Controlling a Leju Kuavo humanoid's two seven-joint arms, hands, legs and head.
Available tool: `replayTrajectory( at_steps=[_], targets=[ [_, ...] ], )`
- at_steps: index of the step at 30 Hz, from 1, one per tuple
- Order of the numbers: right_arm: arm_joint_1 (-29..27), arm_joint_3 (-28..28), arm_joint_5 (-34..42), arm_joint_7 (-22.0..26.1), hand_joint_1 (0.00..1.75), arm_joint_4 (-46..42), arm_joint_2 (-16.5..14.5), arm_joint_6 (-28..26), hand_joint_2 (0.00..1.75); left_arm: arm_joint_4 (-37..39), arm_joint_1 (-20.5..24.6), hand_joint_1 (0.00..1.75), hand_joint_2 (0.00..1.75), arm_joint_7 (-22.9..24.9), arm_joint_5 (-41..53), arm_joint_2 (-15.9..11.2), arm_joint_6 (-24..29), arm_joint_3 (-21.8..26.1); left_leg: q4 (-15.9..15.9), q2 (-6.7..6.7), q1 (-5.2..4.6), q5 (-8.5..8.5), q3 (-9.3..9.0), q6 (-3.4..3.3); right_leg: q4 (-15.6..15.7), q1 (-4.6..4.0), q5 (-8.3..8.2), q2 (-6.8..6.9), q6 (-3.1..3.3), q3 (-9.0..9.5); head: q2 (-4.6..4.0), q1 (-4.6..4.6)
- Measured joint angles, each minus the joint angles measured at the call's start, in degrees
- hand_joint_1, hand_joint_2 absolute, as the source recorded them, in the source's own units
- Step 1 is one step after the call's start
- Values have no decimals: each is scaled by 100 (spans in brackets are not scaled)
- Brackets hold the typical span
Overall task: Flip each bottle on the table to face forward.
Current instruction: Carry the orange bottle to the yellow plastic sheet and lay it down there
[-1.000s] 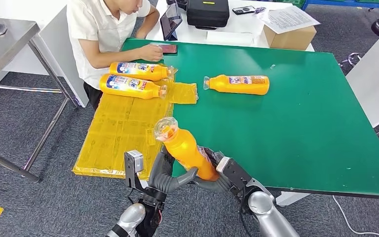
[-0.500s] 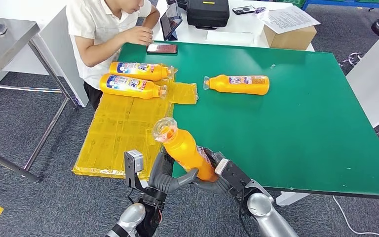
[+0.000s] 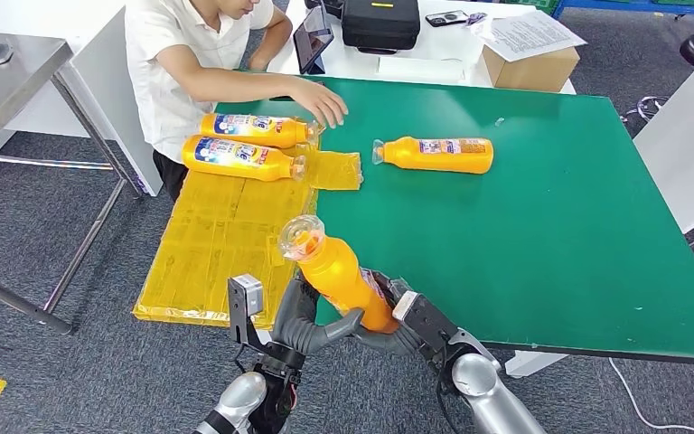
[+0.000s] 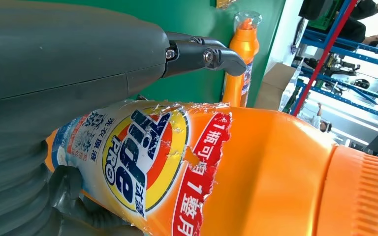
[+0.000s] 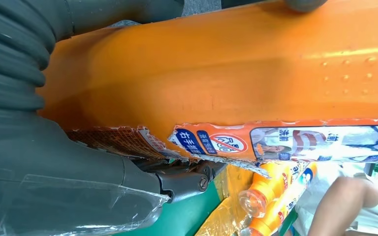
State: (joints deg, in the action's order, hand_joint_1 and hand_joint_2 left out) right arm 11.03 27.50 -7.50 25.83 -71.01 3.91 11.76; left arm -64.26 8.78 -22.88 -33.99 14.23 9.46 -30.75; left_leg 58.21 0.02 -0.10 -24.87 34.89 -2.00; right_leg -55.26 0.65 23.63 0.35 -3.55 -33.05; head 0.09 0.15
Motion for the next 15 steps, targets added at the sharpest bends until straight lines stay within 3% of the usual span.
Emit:
replayTrajectory(
  at_steps=[10, 14, 15],
  targets=[
    [0, 2, 0, 0, 175, 0, 0, 0, 175, 0, 0, 0, 175, 0, 0, 0, 0, 0, 0, 0, 0, 0, 0, 0, 0, 0, 0, 0, 0, 0, 0, 0],
    [-1, 4, -14, -3, 175, 0, -2, 13, 175, -1, 0, 175, 175, 30, -46, 1, -57, -1, 0, 0, 0, 0, 0, 0, 0, 0, 0, 0, 0, 0, 0, 0],
    [-1, 15, -64, -5, 175, 10, -17, 38, 175, -8, 2, 175, 175, 125, -184, 2, -202, -2, 0, 0, 0, 0, 0, 0, 0, 0, 0, 0, 0, 0, 0, -1]
  ],
)
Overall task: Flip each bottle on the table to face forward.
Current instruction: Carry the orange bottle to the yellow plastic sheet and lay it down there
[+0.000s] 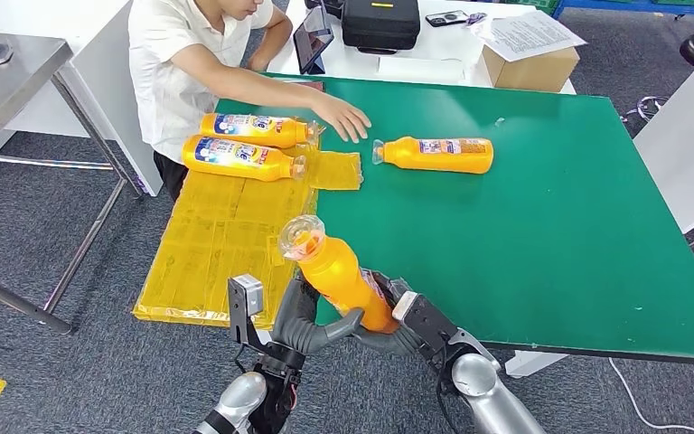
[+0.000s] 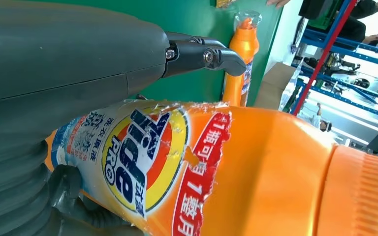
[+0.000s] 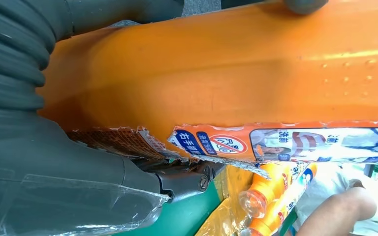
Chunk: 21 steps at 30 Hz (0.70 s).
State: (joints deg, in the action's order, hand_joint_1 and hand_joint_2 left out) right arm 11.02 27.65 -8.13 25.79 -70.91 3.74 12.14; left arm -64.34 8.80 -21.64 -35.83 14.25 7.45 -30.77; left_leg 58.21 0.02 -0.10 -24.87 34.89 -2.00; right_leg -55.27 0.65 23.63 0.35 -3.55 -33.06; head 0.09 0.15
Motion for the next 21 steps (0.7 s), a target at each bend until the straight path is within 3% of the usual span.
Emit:
replayTrajectory(
  at_steps=[5, 15, 16, 19, 21],
  targets=[
    [70, 197, -443, 411, 175, 542, -359, -234, 175, -126, -30, 175, 175, 794, -1649, -89, -1617, 215, 0, 24, 2, -3, -2, 6, -6, -1, -1, -15, 3, -16, 0, 12],
    [286, 390, -421, 505, 175, 961, -508, -312, 175, -134, -88, 175, 175, 891, -1841, -174, -1847, 473, 0, 20, 0, -1, 2, 8, -12, 1, 0, -15, 4, -19, 0, 14],
    [294, 397, -420, 505, 175, 972, -509, -311, 175, -134, -90, 139, 175, 892, -1841, -174, -1848, 481, 0, 20, 0, -1, 2, 8, -11, 1, 0, -15, 4, -19, 0, 14],
    [306, 408, -416, 498, 175, 994, -515, -311, 175, -134, -97, 8, 175, 893, -1849, -174, -1854, 494, 1, 20, 0, -2, 2, 8, -11, 1, 0, -15, 4, -20, 0, 14],
    [309, 413, -412, 485, 175, 1000, -520, -311, 175, -136, -94, 0, 175, 892, -1870, -174, -1881, 497, 1, 20, 0, -2, 2, 8, -11, 1, 0, -15, 4, -20, 0, 15]
  ],
)
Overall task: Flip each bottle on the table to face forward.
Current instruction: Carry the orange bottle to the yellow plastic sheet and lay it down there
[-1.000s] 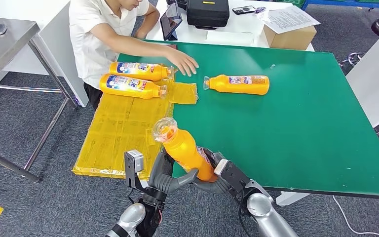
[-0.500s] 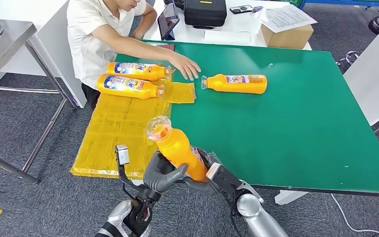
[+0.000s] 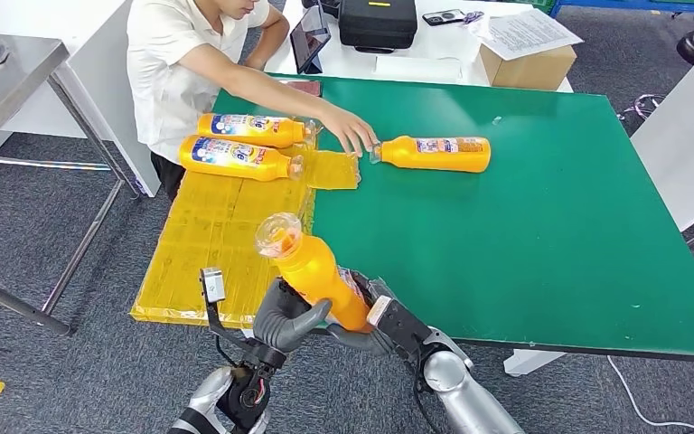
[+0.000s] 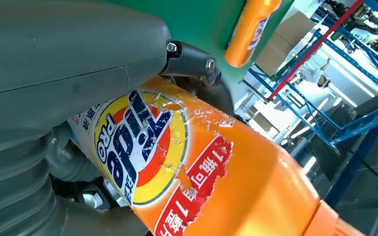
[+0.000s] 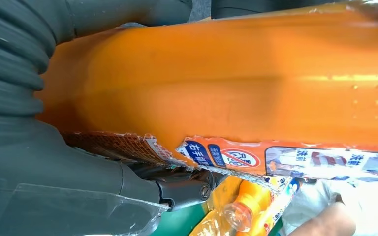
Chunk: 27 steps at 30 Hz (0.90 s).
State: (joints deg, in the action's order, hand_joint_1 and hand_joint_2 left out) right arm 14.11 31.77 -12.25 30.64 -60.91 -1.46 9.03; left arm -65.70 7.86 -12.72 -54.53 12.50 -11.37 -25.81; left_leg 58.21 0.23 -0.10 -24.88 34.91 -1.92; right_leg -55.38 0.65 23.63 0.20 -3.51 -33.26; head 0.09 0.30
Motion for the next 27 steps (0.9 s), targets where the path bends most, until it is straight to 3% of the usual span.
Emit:
replayTrajectory(
  at_steps=[2, 6, 8, 9, 12, 13, 22, 24, 27],
  targets=[
    [-5, 34, 5, -18, 175, 11, -8, 2, 175, -9, 33, 2, 175, 19, -24, 0, -53, -2, 0, -1, 1, 0, 0, 0, 0, -1, 0, 0, 0, 0, 0, -3],
    [-6, 89, 49, -41, 175, 30, -33, 5, 175, -18, 79, 173, 175, 92, -123, 0, -167, -2, 0, 1, 1, 0, 0, 0, -1, -1, 0, -1, 0, -1, 0, -2],
    [-3, 95, 69, -44, 166, 30, -33, 10, 175, -19, 82, 175, 175, 40, -63, 0, -184, -2, 0, 0, 1, 0, 0, 0, -1, -1, 0, -1, 0, -2, 0, -4],
    [1, 98, 82, -54, 133, 29, -33, 13, 175, -24, 82, 175, 175, -43, 62, 0, -140, -5, 0, 0, 1, 0, 0, 0, -1, 0, 0, -1, 0, -2, 0, -3],
    [14, 113, 120, -128, 11, 16, -37, 16, 175, -116, 87, 175, 175, -502, 885, 4, 262, -63, 0, 1, 0, 0, 1, 0, -1, 0, 0, -1, 0, -4, 0, -3],
    [13, 128, 133, -158, 1, 2, -40, 17, 175, -167, 90, 175, 175, -632, 1154, 9, 409, -90, 0, 1, 0, 0, 2, 0, -1, 0, 0, -1, 0, -4, 0, -4],
    [-116, 329, 211, -395, 1, -62, -60, 21, 175, -608, 151, 175, 175, -849, 1729, 86, 849, -173, 0, -6, 0, 0, 6, 0, -1, 0, 0, 1, -1, -6, 0, -4],
    [-128, 341, 217, -397, 11, -62, -61, 21, 175, -648, 154, 175, 175, -852, 1734, 90, 853, -181, 0, -7, 1, 0, 6, 0, -1, 0, 0, 2, -1, -6, 0, -5],
    [-135, 346, 267, -399, 115, -62, -62, 31, 175, -678, 154, 175, 175, -846, 1735, 90, 855, -187, 0, -6, 1, 0, 6, 0, -1, 0, 0, 1, -1, -6, 0, -4]
  ],
)
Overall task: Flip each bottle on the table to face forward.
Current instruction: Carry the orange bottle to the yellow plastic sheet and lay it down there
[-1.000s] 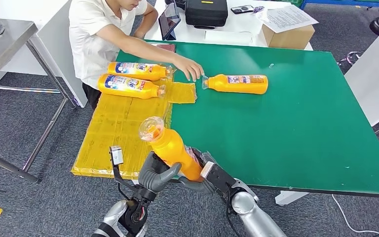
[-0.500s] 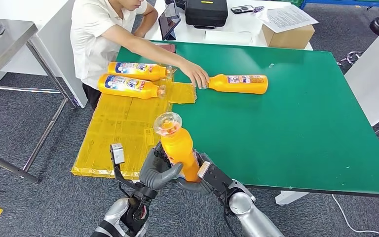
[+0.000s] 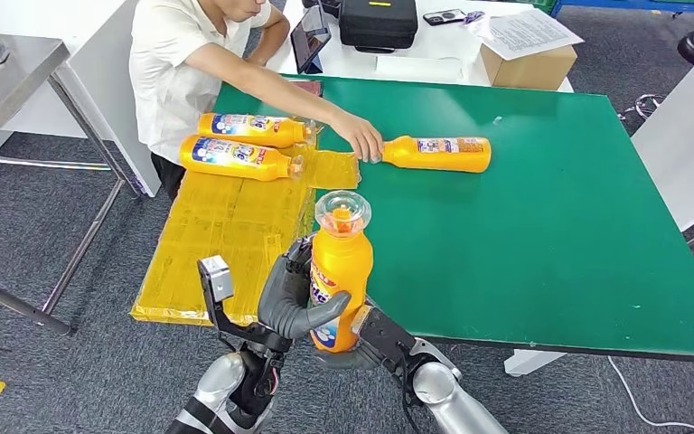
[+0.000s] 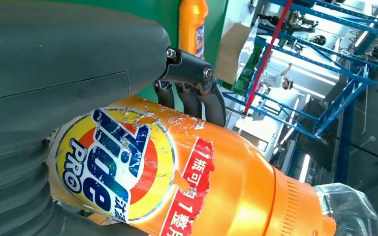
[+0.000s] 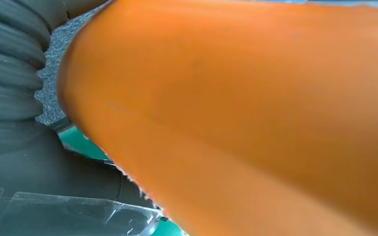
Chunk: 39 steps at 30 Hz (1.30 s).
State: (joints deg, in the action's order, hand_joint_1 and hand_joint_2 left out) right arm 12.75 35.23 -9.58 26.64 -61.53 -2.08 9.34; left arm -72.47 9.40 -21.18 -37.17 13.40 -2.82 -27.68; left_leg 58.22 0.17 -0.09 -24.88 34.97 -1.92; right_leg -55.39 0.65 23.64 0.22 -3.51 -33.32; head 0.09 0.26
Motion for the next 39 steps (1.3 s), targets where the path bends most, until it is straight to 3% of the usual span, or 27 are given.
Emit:
replayTrajectory(
  at_steps=[1, 5, 6, 9, 10, 11, 20, 24, 32, 39],
  targets=[
    [-5, 0, 36, -3, 145, 0, 0, 12, 175, -2, 1, 175, 175, 5, 20, 0, 7, -4, 0, 0, 0, 0, 0, 0, 0, 0, 0, 0, 0, 0, 0, 0],
    [-53, -13, 293, -44, 143, -2, 4, 120, 175, 5, 41, 175, 175, -88, 494, 0, 219, -139, 0, -2, 0, 0, 2, 0, 0, 1, 0, 1, 0, 0, 0, 0],
    [-70, -19, 353, -52, 134, -6, 8, 137, 175, 14, 61, 175, 175, -143, 667, 0, 292, -198, 0, -2, -1, 0, 2, 0, 0, 1, 0, 1, 0, -1, 0, -1],
    [-108, -40, 461, -54, 31, -18, 24, 157, 175, 73, 143, 175, 175, -215, 1014, 0, 442, -339, 0, -2, -1, 0, 3, 0, 0, 1, 0, 1, 0, -1, 0, -1],
    [-118, -51, 480, -55, 4, -19, 27, 164, 175, 105, 179, 175, 175, -211, 1080, 0, 488, -375, 0, -3, -1, 0, 4, 0, 0, 1, 0, 1, 0, 0, 0, -1],
    [-129, -60, 486, -57, 0, -21, 29, 166, 175, 140, 217, 175, 175, -203, 1138, 0, 545, -404, 0, -3, -1, 0, 4, 0, 0, 1, 0, 1, 0, 0, 0, -1],
    [-428, -151, 137, -22, 0, -141, -57, -712, 175, 602, 692, 175, 175, -275, 3171, -72, 1939, -671, 0, -6, 0, 0, 5, 0, -2, 0, 0, 4, 0, 2, 0, -1],
    [-748, -457, 3, 173, 0, -535, -227, -1679, 175, 772, 724, 175, 175, -56, 3666, -220, 1963, -559, 0, -5, 0, 0, 8, 0, -3, 0, 1, 4, 0, -2, 0, -1],
    [-1064, -1166, -97, 607, 0, -1294, -403, -2938, 175, 963, 697, 175, 175, 204, 4194, -492, 2061, -328, 0, -8, -1, 0, 9, 0, -3, 2, 2, 5, 2, -2, 0, -2],
    [-1192, -1719, -79, 788, 0, -1672, -468, -3294, 175, 1075, 758, 175, 175, 459, 4561, -644, 2017, -153, 0, -8, -1, 0, 9, 0, -3, 1, 2, 6, 1, -3, 0, -2]
  ],
)
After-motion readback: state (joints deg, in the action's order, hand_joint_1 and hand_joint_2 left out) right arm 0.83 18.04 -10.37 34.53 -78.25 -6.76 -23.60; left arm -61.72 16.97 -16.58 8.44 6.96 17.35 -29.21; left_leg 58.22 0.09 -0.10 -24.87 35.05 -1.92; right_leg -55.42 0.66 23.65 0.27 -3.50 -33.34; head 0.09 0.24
